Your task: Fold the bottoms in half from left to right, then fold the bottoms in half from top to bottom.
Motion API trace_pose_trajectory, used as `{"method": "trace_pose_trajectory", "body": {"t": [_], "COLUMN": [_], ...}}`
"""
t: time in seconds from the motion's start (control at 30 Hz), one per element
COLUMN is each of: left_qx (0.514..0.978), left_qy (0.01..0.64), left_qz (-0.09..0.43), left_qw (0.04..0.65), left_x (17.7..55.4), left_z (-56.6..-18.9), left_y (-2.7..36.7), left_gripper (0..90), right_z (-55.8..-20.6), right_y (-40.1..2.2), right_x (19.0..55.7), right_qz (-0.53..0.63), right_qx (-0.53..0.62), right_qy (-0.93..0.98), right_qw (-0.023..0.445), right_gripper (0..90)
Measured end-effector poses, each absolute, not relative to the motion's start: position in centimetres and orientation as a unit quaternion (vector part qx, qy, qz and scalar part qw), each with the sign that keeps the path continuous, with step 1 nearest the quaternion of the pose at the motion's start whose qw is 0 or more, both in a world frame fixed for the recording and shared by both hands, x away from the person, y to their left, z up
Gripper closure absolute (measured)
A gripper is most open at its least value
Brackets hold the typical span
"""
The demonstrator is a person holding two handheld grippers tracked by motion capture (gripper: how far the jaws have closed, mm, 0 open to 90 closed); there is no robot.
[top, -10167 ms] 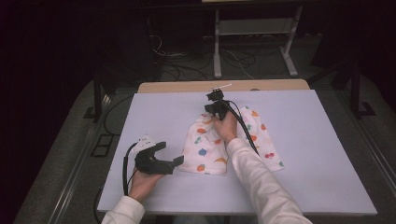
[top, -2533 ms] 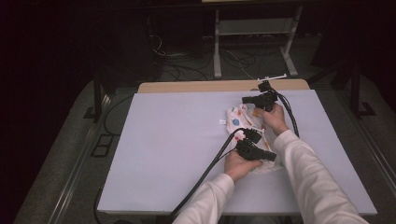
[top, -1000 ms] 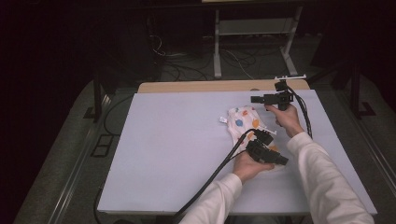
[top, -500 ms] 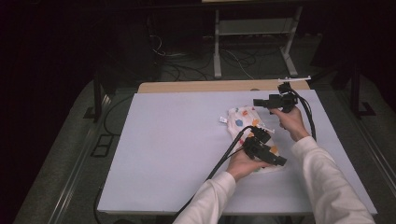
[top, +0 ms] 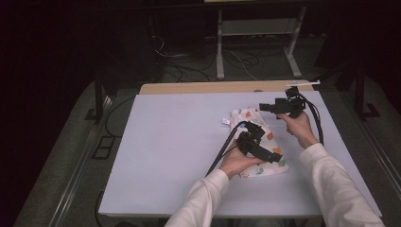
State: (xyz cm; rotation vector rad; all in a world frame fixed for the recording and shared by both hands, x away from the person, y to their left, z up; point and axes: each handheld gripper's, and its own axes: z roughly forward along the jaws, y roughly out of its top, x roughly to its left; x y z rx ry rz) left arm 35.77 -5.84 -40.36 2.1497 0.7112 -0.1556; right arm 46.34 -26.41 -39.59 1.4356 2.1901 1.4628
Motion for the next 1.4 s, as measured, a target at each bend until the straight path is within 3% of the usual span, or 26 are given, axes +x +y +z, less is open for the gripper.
{"method": "trace_pose_trajectory", "body": {"t": [0.57, 1.4], "left_qx": [0.847, 0.833], "left_qy": [0.291, 0.312], "left_qz": [-0.007, 0.030], "left_qw": [0.445, 0.455], "left_x": [37.5, 42.2], "left_z": [-39.7, -38.6], "left_y": [-2.8, 1.6], "left_gripper": [0.0, 0.0], "right_z": [-40.4, -39.6], "right_y": [-27.0, -26.6], "right_x": [45.8, 46.6], "right_qz": [0.486, 0.467], "right_qx": [0.475, 0.465], "right_qy": [0.731, 0.750], "right_qw": [0.069, 0.060], "right_gripper": [0.0, 0.0]}}
